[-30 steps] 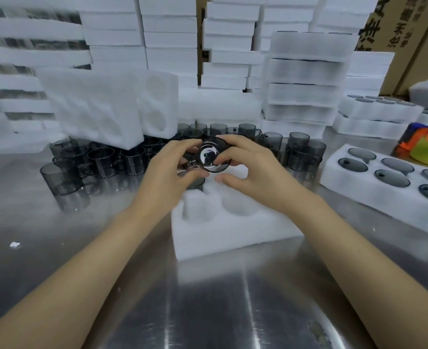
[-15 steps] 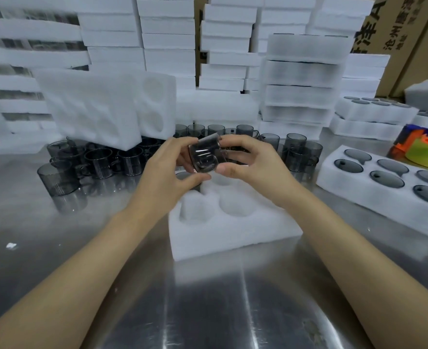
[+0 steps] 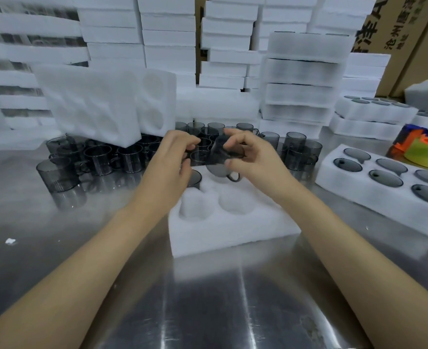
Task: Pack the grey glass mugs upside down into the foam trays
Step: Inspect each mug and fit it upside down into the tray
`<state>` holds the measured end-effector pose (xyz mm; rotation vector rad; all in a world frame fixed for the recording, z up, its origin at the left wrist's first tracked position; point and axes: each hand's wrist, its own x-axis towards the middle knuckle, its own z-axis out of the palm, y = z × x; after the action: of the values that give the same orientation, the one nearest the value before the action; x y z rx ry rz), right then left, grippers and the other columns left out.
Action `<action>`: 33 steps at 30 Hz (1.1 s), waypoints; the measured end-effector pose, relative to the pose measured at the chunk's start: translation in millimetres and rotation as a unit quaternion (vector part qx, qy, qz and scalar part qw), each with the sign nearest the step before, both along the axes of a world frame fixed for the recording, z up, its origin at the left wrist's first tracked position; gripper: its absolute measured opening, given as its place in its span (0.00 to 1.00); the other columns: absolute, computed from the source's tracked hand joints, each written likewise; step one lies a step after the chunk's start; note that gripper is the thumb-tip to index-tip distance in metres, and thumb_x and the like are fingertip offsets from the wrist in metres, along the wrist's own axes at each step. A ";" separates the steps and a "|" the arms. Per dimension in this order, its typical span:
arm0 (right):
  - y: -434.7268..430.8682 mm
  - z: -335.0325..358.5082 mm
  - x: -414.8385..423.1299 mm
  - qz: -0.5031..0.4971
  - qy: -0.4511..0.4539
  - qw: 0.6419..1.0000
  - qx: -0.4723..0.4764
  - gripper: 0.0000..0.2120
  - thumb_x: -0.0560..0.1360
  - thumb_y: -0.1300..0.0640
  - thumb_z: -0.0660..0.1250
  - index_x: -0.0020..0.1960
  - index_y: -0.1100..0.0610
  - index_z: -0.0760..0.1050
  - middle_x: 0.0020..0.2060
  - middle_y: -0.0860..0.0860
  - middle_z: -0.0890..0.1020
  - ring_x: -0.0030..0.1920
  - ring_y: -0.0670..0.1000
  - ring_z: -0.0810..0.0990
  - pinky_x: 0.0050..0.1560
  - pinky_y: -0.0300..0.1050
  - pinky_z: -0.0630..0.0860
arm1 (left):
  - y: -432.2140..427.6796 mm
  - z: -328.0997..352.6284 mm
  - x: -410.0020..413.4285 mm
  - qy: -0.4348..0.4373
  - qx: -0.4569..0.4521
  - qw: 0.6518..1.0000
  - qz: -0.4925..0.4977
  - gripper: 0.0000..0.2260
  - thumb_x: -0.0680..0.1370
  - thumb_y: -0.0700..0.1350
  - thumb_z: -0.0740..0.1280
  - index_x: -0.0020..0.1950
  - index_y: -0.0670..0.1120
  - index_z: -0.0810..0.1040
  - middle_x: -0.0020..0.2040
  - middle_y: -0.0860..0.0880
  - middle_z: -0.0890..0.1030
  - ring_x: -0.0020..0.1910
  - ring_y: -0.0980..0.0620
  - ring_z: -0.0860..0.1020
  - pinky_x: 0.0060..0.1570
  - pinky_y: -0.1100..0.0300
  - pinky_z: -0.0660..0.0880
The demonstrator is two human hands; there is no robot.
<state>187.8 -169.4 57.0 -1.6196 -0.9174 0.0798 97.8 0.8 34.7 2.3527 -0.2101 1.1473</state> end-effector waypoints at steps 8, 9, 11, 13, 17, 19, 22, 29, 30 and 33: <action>-3.8 -5.3 3.5 -0.031 -0.157 0.970 -0.184 0.24 0.72 0.68 0.63 0.65 0.49 0.72 0.72 0.44 0.67 0.68 0.43 0.70 0.61 0.39 0.69 | 5.3 -4.8 1.4 0.052 -0.053 0.997 0.033 0.15 0.76 0.28 0.59 0.56 0.40 0.78 0.55 0.50 0.72 0.54 0.54 0.74 0.55 0.63 0.72; -4.0 -5.6 3.8 -0.030 -0.185 0.957 -0.223 0.26 0.73 0.69 0.60 0.67 0.51 0.70 0.75 0.44 0.62 0.71 0.44 0.66 0.62 0.38 0.67 | 5.3 -4.8 1.6 0.052 -0.054 0.997 0.032 0.14 0.76 0.28 0.59 0.55 0.39 0.78 0.55 0.50 0.72 0.54 0.53 0.74 0.55 0.63 0.72; -4.3 -6.1 2.6 -0.023 -0.224 0.935 -0.275 0.27 0.73 0.70 0.56 0.70 0.54 0.67 0.77 0.45 0.56 0.73 0.47 0.61 0.59 0.37 0.65 | 5.1 -5.0 1.9 0.053 -0.052 0.997 0.033 0.14 0.76 0.28 0.59 0.54 0.39 0.79 0.54 0.49 0.72 0.53 0.54 0.74 0.54 0.65 0.72; -5.7 -5.6 -0.8 -0.028 -0.246 0.927 -0.282 0.27 0.74 0.67 0.58 0.71 0.52 0.63 0.76 0.46 0.58 0.70 0.50 0.66 0.56 0.39 0.65 | 5.1 -5.4 2.4 0.057 -0.054 0.996 0.037 0.14 0.76 0.28 0.59 0.54 0.39 0.79 0.54 0.50 0.72 0.51 0.56 0.73 0.52 0.68 0.71; -5.7 -6.4 -4.8 -0.019 -0.274 0.918 -0.285 0.30 0.79 0.55 0.60 0.77 0.44 0.52 0.77 0.45 0.54 0.71 0.47 0.60 0.66 0.43 0.63 | 5.2 -6.5 3.2 0.069 -0.060 0.995 0.042 0.13 0.76 0.29 0.59 0.53 0.40 0.79 0.55 0.49 0.74 0.51 0.56 0.74 0.50 0.73 0.68; -4.4 -6.6 -3.9 -0.023 -0.293 0.903 -0.313 0.29 0.81 0.52 0.58 0.78 0.44 0.50 0.78 0.46 0.49 0.76 0.49 0.49 0.72 0.50 0.60 | 5.1 -6.8 3.2 0.070 -0.058 0.995 0.044 0.12 0.76 0.29 0.60 0.53 0.40 0.80 0.54 0.50 0.74 0.51 0.56 0.74 0.51 0.70 0.69; -4.3 -5.0 -3.6 -0.026 -0.308 0.895 -0.322 0.29 0.81 0.51 0.59 0.78 0.44 0.50 0.78 0.46 0.49 0.77 0.50 0.50 0.75 0.50 0.54 | 4.8 -7.0 3.5 0.069 -0.057 0.995 0.049 0.12 0.77 0.30 0.60 0.53 0.40 0.80 0.54 0.50 0.74 0.50 0.55 0.74 0.52 0.64 0.71; -4.0 -3.6 -5.4 -0.090 -0.310 0.876 -0.357 0.28 0.79 0.46 0.59 0.76 0.38 0.53 0.77 0.41 0.53 0.69 0.49 0.68 0.64 0.51 0.70 | 4.1 -8.2 3.9 0.064 -0.062 0.995 0.049 0.12 0.77 0.29 0.59 0.51 0.40 0.80 0.52 0.51 0.74 0.49 0.56 0.74 0.50 0.64 0.71; -2.6 -3.1 -7.0 -0.095 -0.305 0.884 -0.341 0.27 0.79 0.47 0.59 0.76 0.39 0.56 0.77 0.42 0.57 0.65 0.48 0.72 0.63 0.51 0.71 | 3.9 -8.3 4.0 0.064 -0.063 0.995 0.049 0.12 0.77 0.29 0.59 0.51 0.40 0.80 0.52 0.51 0.74 0.49 0.55 0.74 0.51 0.63 0.71; 4.2 -1.7 -12.2 -0.081 -0.311 0.900 -0.294 0.25 0.77 0.55 0.62 0.74 0.49 0.66 0.65 0.47 0.73 0.48 0.49 0.76 0.57 0.52 0.73 | 3.8 -8.2 4.4 0.065 -0.061 0.995 0.049 0.13 0.76 0.29 0.59 0.50 0.40 0.80 0.52 0.50 0.75 0.50 0.53 0.76 0.52 0.61 0.72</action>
<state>175.6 -165.2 55.3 -2.3505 -1.3183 -0.3271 102.1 4.6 26.5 2.3395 0.0199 1.0170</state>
